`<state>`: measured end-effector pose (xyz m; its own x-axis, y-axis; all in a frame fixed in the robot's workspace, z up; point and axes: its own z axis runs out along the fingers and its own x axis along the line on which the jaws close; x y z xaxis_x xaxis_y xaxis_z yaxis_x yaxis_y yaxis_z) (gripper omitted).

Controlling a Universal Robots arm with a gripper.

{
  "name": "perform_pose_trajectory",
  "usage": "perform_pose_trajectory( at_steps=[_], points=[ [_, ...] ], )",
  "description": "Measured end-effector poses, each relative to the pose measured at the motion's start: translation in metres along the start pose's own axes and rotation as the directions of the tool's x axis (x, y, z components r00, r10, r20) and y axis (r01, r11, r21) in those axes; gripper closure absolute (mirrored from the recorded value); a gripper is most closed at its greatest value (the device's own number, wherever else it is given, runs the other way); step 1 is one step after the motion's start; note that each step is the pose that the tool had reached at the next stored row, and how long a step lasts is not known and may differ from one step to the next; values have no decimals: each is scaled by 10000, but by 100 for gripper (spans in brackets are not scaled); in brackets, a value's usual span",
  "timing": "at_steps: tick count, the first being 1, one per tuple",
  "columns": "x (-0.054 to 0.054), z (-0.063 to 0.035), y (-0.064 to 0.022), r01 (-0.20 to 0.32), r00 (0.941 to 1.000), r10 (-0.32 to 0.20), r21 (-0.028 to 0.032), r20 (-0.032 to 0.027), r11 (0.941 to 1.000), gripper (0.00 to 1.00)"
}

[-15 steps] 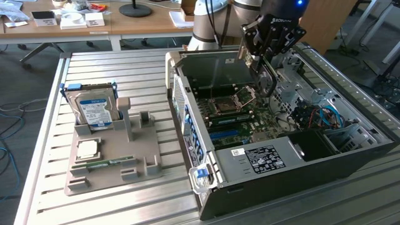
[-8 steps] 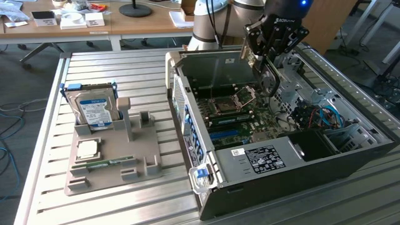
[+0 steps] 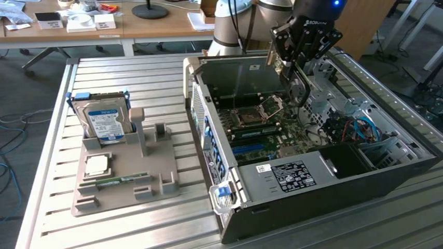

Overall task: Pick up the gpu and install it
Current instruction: 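Pick up the gpu and move the gpu toward the slot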

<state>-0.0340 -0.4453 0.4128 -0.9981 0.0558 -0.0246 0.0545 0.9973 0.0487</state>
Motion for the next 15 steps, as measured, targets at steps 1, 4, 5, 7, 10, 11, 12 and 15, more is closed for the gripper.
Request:
perform_pose_trajectory(
  at_steps=[1,4,5,7,10,11,12,15],
  points=[
    [0,0,0,0,10000,0,0,0,10000,73],
    [0,0,0,0,10000,0,0,0,10000,73],
    [0,0,0,0,10000,0,0,0,10000,73],
    [0,0,0,0,10000,0,-1,0,10000,73],
    [-21,1,2,1,10000,-1,0,0,10000,73],
    [-35,2,3,1,10000,-1,-2,0,10000,73],
    [-52,2,4,2,10000,-2,-1,0,10000,73],
    [-111,5,10,4,10000,-4,-2,0,10000,73]
  ],
)
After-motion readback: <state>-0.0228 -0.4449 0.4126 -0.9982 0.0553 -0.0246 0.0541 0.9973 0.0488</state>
